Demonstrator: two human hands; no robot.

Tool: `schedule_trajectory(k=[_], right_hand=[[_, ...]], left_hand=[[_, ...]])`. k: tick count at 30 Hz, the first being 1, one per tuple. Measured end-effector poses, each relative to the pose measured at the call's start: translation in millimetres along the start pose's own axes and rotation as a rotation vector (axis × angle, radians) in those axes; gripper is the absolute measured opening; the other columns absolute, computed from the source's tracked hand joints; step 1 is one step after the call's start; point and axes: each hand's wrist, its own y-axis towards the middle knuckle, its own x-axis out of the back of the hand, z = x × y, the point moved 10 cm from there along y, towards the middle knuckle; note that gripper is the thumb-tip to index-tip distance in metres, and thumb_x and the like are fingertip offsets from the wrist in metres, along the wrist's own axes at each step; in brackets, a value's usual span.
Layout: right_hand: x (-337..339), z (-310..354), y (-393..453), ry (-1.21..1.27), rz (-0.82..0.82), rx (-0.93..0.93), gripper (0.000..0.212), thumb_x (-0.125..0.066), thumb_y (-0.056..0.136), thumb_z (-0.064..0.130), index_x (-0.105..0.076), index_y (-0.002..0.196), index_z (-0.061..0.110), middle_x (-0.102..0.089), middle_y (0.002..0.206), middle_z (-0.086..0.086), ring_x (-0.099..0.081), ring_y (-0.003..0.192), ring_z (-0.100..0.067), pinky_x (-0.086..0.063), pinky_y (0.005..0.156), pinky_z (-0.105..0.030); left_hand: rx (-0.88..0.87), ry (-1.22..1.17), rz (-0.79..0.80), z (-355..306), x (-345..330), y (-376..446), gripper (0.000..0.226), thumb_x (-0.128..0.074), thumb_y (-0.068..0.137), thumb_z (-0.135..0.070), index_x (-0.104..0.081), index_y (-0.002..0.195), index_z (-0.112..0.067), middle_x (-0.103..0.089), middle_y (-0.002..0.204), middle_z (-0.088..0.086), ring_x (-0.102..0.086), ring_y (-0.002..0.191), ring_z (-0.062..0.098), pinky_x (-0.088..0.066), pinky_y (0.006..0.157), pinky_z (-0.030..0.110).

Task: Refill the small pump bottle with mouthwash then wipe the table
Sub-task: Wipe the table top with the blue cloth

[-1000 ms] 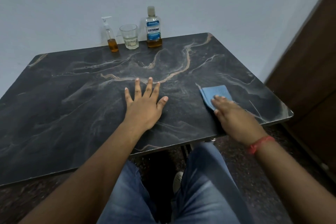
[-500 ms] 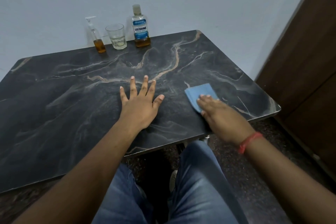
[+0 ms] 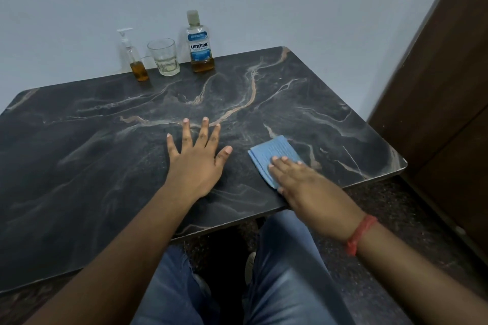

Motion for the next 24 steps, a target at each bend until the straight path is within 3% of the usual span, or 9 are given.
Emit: schedule_trajectory(k=[2, 5, 8, 10, 14, 16, 19, 22, 24], right_hand=[[17, -38, 12, -0.009, -0.044, -0.126, 0.05, -0.034, 0.105, 0.025, -0.026, 0.153, 0.016, -0.019, 0.161, -0.003, -0.015, 0.149, -0.016, 0.01, 0.113, -0.016], [36, -78, 19, -0.014, -0.079, -0.356, 0.049, -0.032, 0.105, 0.022, -0.025, 0.152, 0.011, -0.018, 0.162, -0.008, -0.015, 0.149, -0.021, -0.004, 0.119, -0.03], [3, -6, 23, -0.034, -0.03, -0.081, 0.052, -0.034, 0.104, 0.022, -0.023, 0.153, 0.012, -0.018, 0.161, -0.008, -0.015, 0.149, -0.021, 0.001, 0.117, -0.029], [0, 1, 31, 0.017, 0.032, 0.003, 0.05, -0.037, 0.104, 0.023, -0.028, 0.152, 0.014, -0.021, 0.161, -0.006, -0.018, 0.148, -0.02, 0.0, 0.116, -0.024], [27, -59, 60, -0.019, -0.043, -0.276, 0.049, -0.032, 0.104, 0.016, -0.023, 0.152, 0.009, -0.017, 0.161, -0.01, -0.018, 0.148, -0.023, -0.009, 0.117, -0.029], [10, -9, 70, -0.004, -0.045, -0.106, 0.053, -0.03, 0.103, 0.013, -0.017, 0.154, 0.009, -0.012, 0.162, -0.011, -0.013, 0.149, -0.022, -0.002, 0.118, -0.027], [-15, 45, 81, 0.104, 0.072, 0.137, 0.051, -0.034, 0.103, 0.015, -0.024, 0.153, 0.014, -0.016, 0.162, -0.006, -0.015, 0.149, -0.017, 0.007, 0.111, -0.013], [13, -10, 118, 0.092, -0.011, -0.114, 0.052, -0.031, 0.103, 0.008, -0.023, 0.153, 0.015, -0.014, 0.163, -0.006, -0.015, 0.149, -0.017, -0.001, 0.116, -0.02], [10, 0, 125, 0.09, -0.047, -0.141, 0.051, -0.031, 0.102, 0.007, -0.024, 0.153, 0.013, -0.015, 0.162, -0.008, -0.015, 0.149, -0.02, -0.003, 0.116, -0.023]], left_hand=[[-0.002, 0.008, 0.002, 3, -1, 0, 0.078, 0.011, 0.089, -0.07, 0.006, 0.158, -0.034, 0.018, 0.165, -0.007, 0.029, 0.148, 0.029, 0.011, 0.116, 0.065], [0.005, 0.006, -0.002, 9, -1, -3, 0.078, 0.011, 0.089, -0.07, 0.006, 0.158, -0.034, 0.017, 0.165, -0.007, 0.029, 0.148, 0.028, 0.01, 0.116, 0.065], [0.021, 0.005, -0.004, 16, -2, -6, 0.079, 0.013, 0.088, -0.07, 0.006, 0.158, -0.034, 0.019, 0.165, -0.007, 0.03, 0.147, 0.028, 0.011, 0.116, 0.065], [0.033, -0.004, -0.008, 22, -2, -6, 0.08, 0.013, 0.087, -0.071, 0.006, 0.158, -0.034, 0.018, 0.165, -0.007, 0.031, 0.147, 0.028, 0.011, 0.116, 0.065], [0.077, -0.017, -0.009, 44, -2, -10, 0.079, 0.011, 0.089, -0.07, 0.005, 0.158, -0.034, 0.016, 0.166, -0.007, 0.029, 0.147, 0.029, 0.011, 0.116, 0.065], [0.109, -0.025, -0.012, 55, -2, -11, 0.079, 0.011, 0.088, -0.07, 0.004, 0.158, -0.034, 0.016, 0.166, -0.007, 0.029, 0.147, 0.029, 0.011, 0.116, 0.065], [0.143, -0.037, -0.014, 69, -2, -11, 0.079, 0.01, 0.088, -0.07, 0.005, 0.158, -0.035, 0.015, 0.166, -0.008, 0.029, 0.148, 0.028, 0.011, 0.116, 0.064], [0.168, -0.052, -0.025, 84, 1, -12, 0.079, 0.011, 0.087, -0.071, 0.004, 0.158, -0.035, 0.013, 0.167, -0.007, 0.028, 0.148, 0.029, 0.011, 0.116, 0.064], [0.18, -0.05, -0.034, 93, 3, -13, 0.08, 0.012, 0.087, -0.071, 0.004, 0.158, -0.035, 0.012, 0.167, -0.006, 0.027, 0.148, 0.029, 0.011, 0.115, 0.064]])
